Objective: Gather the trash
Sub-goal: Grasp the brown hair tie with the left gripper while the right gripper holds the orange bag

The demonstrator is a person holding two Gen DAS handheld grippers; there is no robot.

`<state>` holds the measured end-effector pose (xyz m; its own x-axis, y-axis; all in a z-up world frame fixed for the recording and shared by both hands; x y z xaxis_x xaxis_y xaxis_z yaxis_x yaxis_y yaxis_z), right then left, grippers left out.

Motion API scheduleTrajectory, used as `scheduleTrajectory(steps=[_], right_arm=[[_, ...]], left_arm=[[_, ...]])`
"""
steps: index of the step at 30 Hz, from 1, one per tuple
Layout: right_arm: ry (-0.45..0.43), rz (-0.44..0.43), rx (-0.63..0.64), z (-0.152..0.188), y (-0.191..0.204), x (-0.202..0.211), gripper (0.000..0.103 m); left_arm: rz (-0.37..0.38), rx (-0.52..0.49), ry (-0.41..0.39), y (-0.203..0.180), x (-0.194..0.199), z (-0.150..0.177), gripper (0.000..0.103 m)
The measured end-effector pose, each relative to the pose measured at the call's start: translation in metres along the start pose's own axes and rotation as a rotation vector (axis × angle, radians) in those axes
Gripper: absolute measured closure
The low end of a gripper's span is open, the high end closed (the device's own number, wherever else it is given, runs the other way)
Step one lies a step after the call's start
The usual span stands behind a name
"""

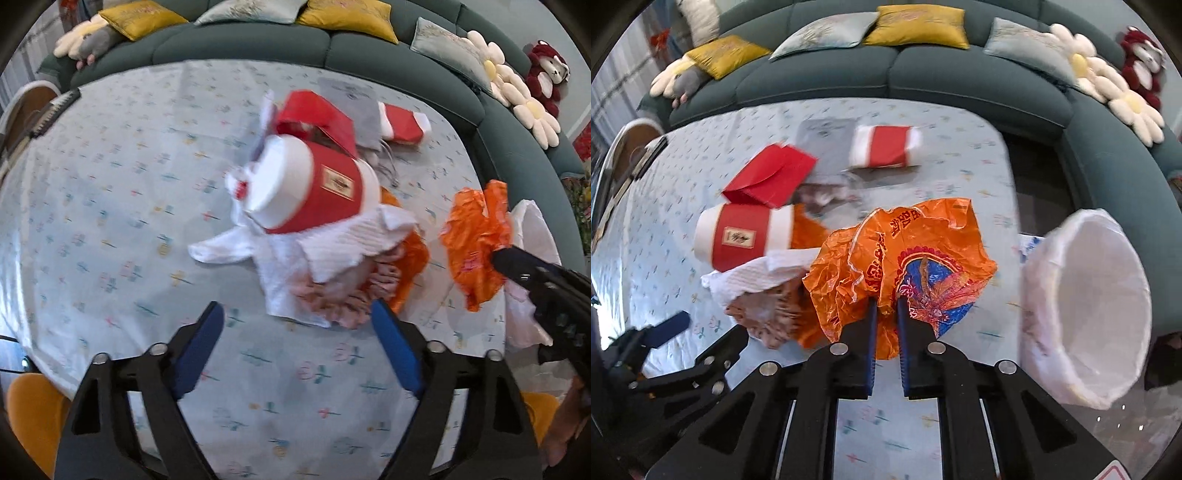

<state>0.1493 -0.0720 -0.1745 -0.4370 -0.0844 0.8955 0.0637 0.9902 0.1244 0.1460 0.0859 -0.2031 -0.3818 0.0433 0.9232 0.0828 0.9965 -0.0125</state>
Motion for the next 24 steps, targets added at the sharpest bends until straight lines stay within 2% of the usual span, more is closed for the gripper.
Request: scheduleTrajectory(steps=[2,7,9,12,14,17,24], right_arm=[[-0.002,0.005,-0.016,0.002,-0.009,0.005,0.093],[0.000,0.010,-0.047,0.012,-0.023,0.014,0.093],[0.005,0.008,-0.055,0.015,-0.024,0.014,0.093],[0.008,0.000,-0.059,0.018,-0.023,0.014,0.093],[0.008,-0.003,-0.056,0.019,-0.022,0.015,0.093],[0.003,-0.011,-0.055,0.020,-0.020,0.018,0.093],[-0.036,-0.029,-0.063,0.021,-0.020,0.040,0.093]], left_arm=[[0.002,0.008,0.002,-0.005,-0.005,0.000,0.028],[-0.003,0.009,-0.009,-0.011,-0.014,-0.003,0.041],[-0.001,0.003,-0.006,-0.013,-0.019,-0.003,0.053],[0.013,0.000,0.013,-0.014,-0.023,-0.002,0.081],[0.020,0.005,0.020,-0.014,-0.023,-0.001,0.089],[0.014,-0.006,0.008,-0.015,-0.018,-0.001,0.094],[0.029,-0.022,-0.037,-0.023,0.013,0.000,0.096]])
Point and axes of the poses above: each gripper's, at about its wrist camera, not at the fingertips, and x roughly against the way its jaws point, y to its left, z to its underside, the point moved 9 cm from there along -x, roughly the way its jaws point, and after that the axes turned 7 degrees about -z, right-handed, at the moved point
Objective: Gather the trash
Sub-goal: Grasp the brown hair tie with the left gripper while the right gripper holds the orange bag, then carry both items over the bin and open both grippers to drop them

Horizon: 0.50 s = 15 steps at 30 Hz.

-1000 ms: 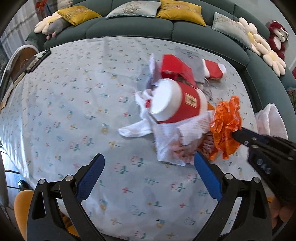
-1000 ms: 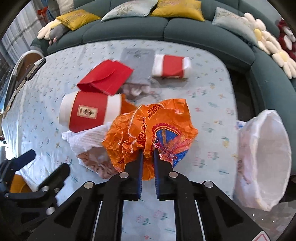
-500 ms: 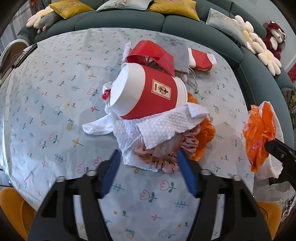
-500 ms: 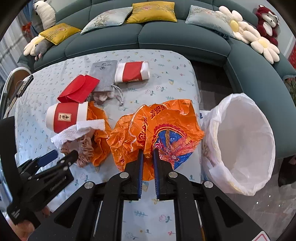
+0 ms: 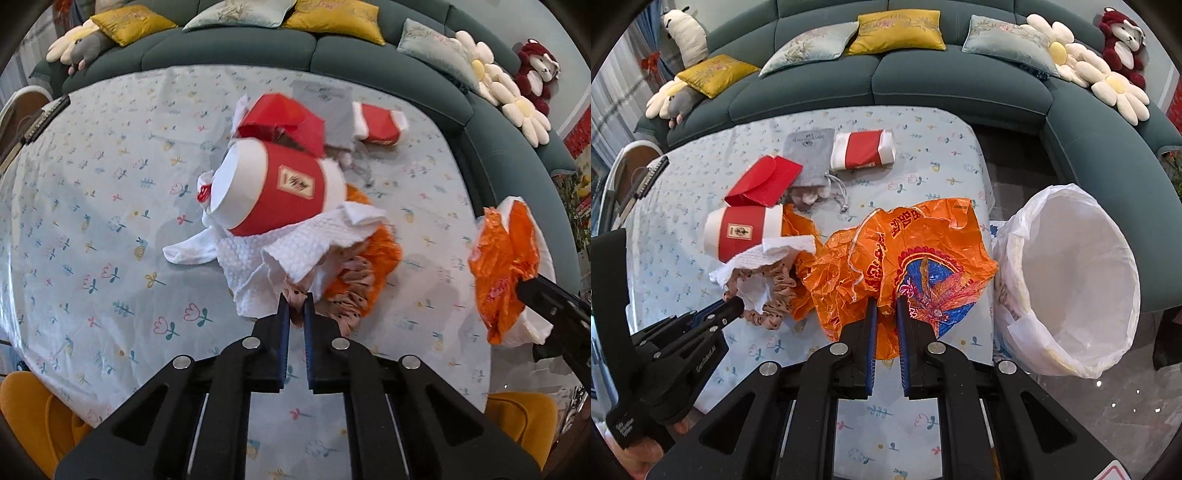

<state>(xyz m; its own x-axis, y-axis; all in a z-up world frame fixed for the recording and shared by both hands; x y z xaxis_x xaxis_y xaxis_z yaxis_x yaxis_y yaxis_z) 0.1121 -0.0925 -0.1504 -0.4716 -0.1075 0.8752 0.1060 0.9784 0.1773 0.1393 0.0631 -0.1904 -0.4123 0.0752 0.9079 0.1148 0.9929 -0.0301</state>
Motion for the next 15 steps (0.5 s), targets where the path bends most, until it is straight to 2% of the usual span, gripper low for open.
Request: scheduleTrajectory(steps=[7,15], right_arm=[[-0.066,-0.011,-0.022,0.000,-0.009,0.035,0.093],[-0.144,0.004,-0.058,0.004,-0.038,0.080,0.093]], left_arm=[[0.054,-0.027,-0.064,-0.027,0.044,-0.001,0.097],[0.119,-0.092,-0.149,-0.074,0.093,-0.007,0.097]])
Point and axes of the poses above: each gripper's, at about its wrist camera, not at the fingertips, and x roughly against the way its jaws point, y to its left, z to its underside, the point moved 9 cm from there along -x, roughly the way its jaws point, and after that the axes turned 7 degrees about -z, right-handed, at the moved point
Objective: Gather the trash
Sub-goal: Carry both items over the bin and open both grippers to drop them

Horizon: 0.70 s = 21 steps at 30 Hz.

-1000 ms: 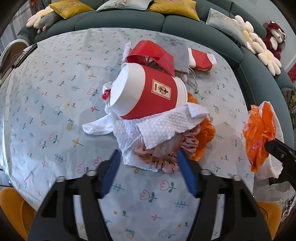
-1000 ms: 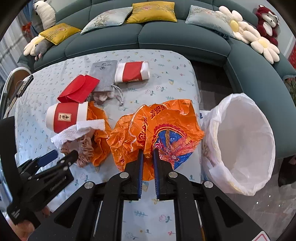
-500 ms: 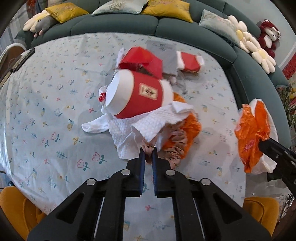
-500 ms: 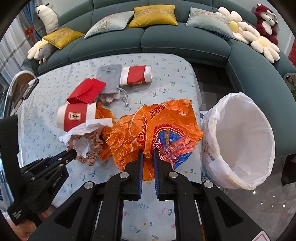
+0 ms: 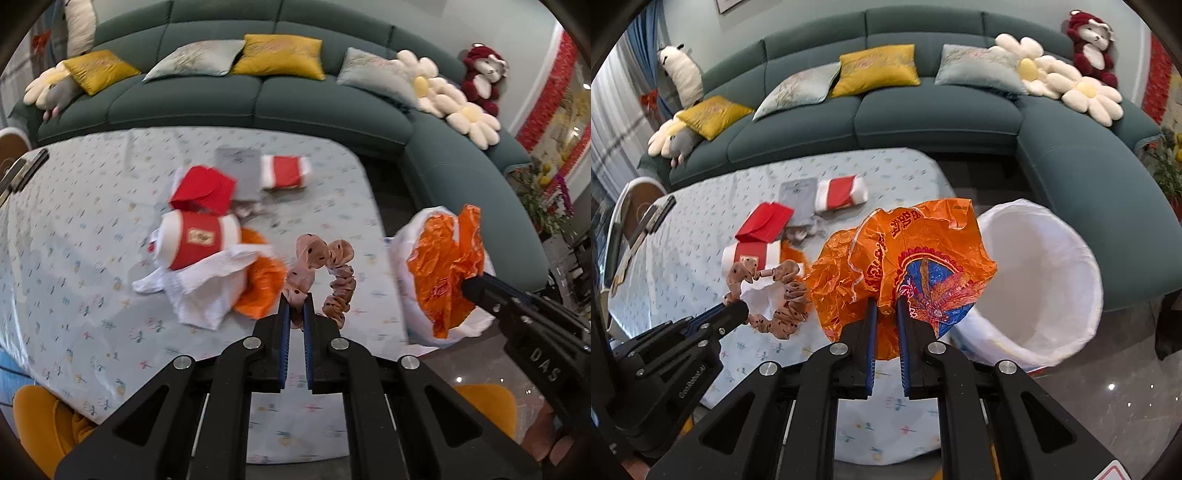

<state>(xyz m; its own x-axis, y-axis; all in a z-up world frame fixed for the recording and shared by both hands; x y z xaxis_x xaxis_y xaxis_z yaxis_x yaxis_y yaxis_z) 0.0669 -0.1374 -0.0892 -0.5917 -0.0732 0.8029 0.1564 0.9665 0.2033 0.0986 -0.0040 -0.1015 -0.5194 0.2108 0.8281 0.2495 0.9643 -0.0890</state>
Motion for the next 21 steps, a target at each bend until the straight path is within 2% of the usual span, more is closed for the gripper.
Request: scheduleTrajectory(steps=[11,21], right_arm=[[-0.077,0.082,-0.114,-0.004,-0.090,0.039,0.093],[-0.082,0.139,-0.199,0.002,-0.160,0.036,0.092]], left_arm=[[0.088,-0.137,-0.055,-0.102,0.019,-0.016,0.097],[0.160,-0.223,-0.035,-0.188,-0.010,-0.024,0.096]])
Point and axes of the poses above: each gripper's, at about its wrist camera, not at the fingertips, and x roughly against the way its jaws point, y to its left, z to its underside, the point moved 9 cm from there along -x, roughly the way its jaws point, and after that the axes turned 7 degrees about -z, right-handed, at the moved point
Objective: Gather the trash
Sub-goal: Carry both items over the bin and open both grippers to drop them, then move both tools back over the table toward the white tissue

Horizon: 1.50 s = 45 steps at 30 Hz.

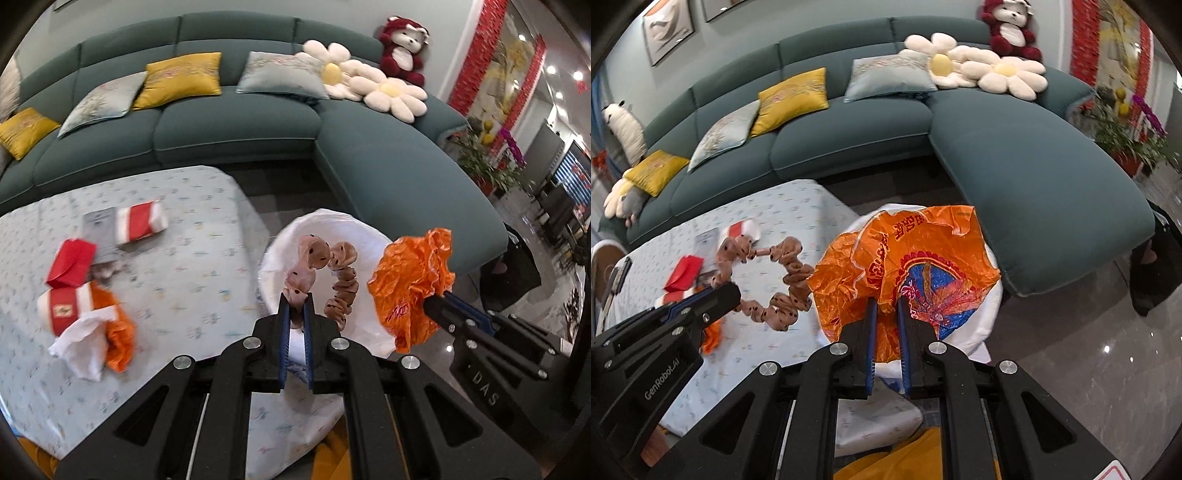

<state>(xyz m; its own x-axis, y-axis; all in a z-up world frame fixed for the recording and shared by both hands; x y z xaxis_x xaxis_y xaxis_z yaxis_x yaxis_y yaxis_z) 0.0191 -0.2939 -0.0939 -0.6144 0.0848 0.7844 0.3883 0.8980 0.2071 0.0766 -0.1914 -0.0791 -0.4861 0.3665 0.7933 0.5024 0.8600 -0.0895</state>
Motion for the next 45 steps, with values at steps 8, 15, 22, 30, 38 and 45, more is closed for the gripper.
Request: scheduleTrajectory(steps=[8,15,22,30,38,45], right_arm=[[0.020,0.026,-0.056,-0.002,-0.040,-0.022,0.092],[0.039,0.032,-0.064,-0.004,-0.047,-0.042,0.091],[0.031,0.024,-0.047,-0.017,-0.034,-0.053,0.091],[0.002,0.026,-0.015,-0.031,-0.014,-0.047,0.058],[-0.010,0.022,0.022,-0.028,0.015,-0.032,0.048],[-0.011,-0.001,0.063,-0.023,0.051,-0.021,0.044]], left_arm=[[0.023,-0.032,0.053,-0.034,-0.044,-0.007,0.096],[0.016,-0.024,0.055,-0.039,-0.063,-0.016,0.059],[-0.021,-0.008,0.038,-0.025,-0.061,-0.023,0.050],[-0.084,0.060,0.021,0.011,-0.050,-0.026,0.036],[-0.124,0.134,0.011,0.055,-0.030,-0.017,0.030],[-0.167,0.221,0.006,0.106,-0.008,-0.002,0.028]])
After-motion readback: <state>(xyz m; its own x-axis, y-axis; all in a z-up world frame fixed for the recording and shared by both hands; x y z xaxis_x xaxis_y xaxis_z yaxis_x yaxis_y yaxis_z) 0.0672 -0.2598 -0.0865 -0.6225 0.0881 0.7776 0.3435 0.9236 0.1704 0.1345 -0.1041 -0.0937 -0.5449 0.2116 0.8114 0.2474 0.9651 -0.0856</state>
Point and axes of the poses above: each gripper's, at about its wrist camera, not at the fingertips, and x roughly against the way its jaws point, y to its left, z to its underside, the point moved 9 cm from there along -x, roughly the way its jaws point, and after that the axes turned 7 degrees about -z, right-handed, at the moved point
